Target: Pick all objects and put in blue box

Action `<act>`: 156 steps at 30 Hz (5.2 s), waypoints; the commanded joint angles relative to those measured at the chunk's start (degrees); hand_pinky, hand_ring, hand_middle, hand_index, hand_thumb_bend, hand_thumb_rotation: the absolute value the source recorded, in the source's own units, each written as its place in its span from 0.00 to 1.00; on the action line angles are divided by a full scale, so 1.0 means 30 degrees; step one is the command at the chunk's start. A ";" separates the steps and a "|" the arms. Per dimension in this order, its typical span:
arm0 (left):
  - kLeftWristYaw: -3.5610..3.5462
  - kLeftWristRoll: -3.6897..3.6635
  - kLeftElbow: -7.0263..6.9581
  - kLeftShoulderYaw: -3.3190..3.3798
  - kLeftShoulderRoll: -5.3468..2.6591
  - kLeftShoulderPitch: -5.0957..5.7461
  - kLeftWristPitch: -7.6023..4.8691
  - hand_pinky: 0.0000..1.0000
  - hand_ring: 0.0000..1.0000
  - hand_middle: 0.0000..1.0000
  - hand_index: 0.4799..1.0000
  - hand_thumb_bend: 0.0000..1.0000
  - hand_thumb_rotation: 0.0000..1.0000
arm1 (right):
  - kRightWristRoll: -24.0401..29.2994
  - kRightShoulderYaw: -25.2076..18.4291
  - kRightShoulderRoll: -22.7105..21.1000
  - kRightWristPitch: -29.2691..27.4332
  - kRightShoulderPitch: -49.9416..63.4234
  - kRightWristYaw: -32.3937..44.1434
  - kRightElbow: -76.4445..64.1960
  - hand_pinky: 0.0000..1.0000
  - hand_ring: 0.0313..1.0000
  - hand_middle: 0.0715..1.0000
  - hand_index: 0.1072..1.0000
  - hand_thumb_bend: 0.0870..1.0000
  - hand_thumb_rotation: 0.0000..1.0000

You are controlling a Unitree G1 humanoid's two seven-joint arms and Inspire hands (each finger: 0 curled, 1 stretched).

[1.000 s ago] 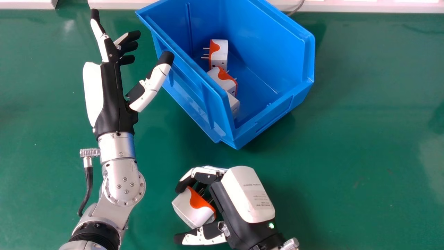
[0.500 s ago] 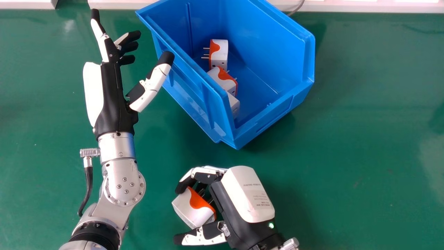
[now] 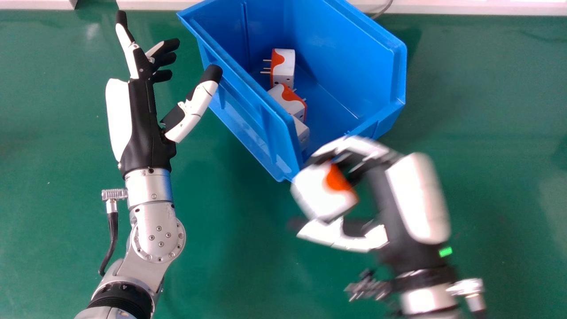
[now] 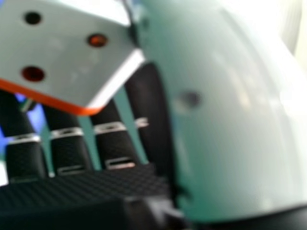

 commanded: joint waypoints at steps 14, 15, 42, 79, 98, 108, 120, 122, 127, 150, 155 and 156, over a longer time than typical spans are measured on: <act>0.0038 0.0023 -0.0038 -0.0033 -0.0029 -0.0350 -0.0166 0.73 0.78 0.80 0.65 0.74 0.60 | -0.0051 -0.4529 0.0250 0.0852 -0.6213 -0.0445 -0.1840 0.37 0.47 0.48 0.39 0.45 0.00; 0.0036 0.0025 -0.0031 -0.0036 -0.0025 -0.0349 -0.0164 0.73 0.78 0.80 0.65 0.74 0.60 | -0.0075 -0.4416 0.0101 0.0818 -0.7328 -0.0187 -0.1013 0.37 0.47 0.48 0.39 0.45 0.00; 0.0142 0.0119 -0.0333 -0.0162 0.0045 -0.0071 -0.0190 0.73 0.78 0.80 0.64 0.75 0.61 | -0.1284 0.1159 -0.1091 0.0214 -2.2030 0.0912 2.1877 0.37 0.44 0.49 0.40 0.45 0.00; 0.0100 0.0081 -0.0185 -0.0156 0.0004 -0.0118 -0.0249 0.73 0.78 0.80 0.64 0.75 0.61 | -0.1757 0.2403 -0.2211 0.1231 -2.0473 0.1181 1.7517 0.95 1.00 1.00 1.00 1.00 0.39; -0.0168 -0.0116 -0.0634 0.0049 0.0304 0.0149 -0.0418 0.73 0.78 0.80 0.65 0.74 0.60 | 0.1574 -0.3181 -0.3822 -0.8207 -0.4648 -0.5793 1.3167 0.83 1.00 1.00 1.00 0.91 0.91; -0.0394 -0.0115 -0.0813 0.0169 0.0680 0.0459 -0.0716 0.73 0.78 0.80 0.65 0.74 0.60 | 0.6750 -0.4858 -0.2102 -0.6528 -0.6923 -0.0538 1.6008 0.85 1.00 1.00 1.00 0.85 0.85; -0.0287 0.0137 -0.1393 0.0108 0.0806 0.0829 -0.0429 0.72 0.78 0.79 0.64 0.75 0.60 | 0.5799 -0.5034 -0.2375 -0.5757 -0.6566 0.0216 1.5246 0.78 0.97 1.00 1.00 0.88 0.87; -0.0263 0.0098 -0.1429 0.0154 0.0808 0.0852 -0.0444 0.72 0.78 0.79 0.64 0.75 0.60 | 0.5813 -0.5057 -0.2356 -0.5783 -0.6502 0.0345 1.5118 0.78 0.97 1.00 1.00 0.89 0.87; -0.0380 -0.0029 -0.1356 0.0169 0.0680 0.0731 -0.0476 0.72 0.78 0.79 0.64 0.75 0.61 | 0.5632 -0.5147 -0.2258 -0.5725 -0.6268 0.0292 1.4679 0.77 0.97 1.00 1.00 0.89 0.87; -0.0492 0.0049 -0.2127 0.0600 0.0718 0.1466 -0.0429 0.73 0.78 0.79 0.64 0.75 0.60 | 0.5711 -0.5224 -0.2147 -0.6444 -0.6760 0.0968 1.5386 0.80 0.98 1.00 1.00 0.89 0.87; -0.0739 -0.0058 -0.2082 0.0656 0.0914 0.1536 -0.0665 0.73 0.78 0.80 0.65 0.75 0.60 | 0.5817 -0.5260 -0.1951 -0.6384 -0.6841 0.1010 1.5421 0.81 0.98 1.00 1.00 0.89 0.87; -0.0640 -0.0004 -0.2026 0.0647 0.0891 0.1515 -0.0678 0.73 0.78 0.79 0.65 0.75 0.60 | 0.5808 -0.5258 -0.1946 -0.6428 -0.6869 0.0998 1.5491 0.81 0.98 1.00 1.00 0.89 0.87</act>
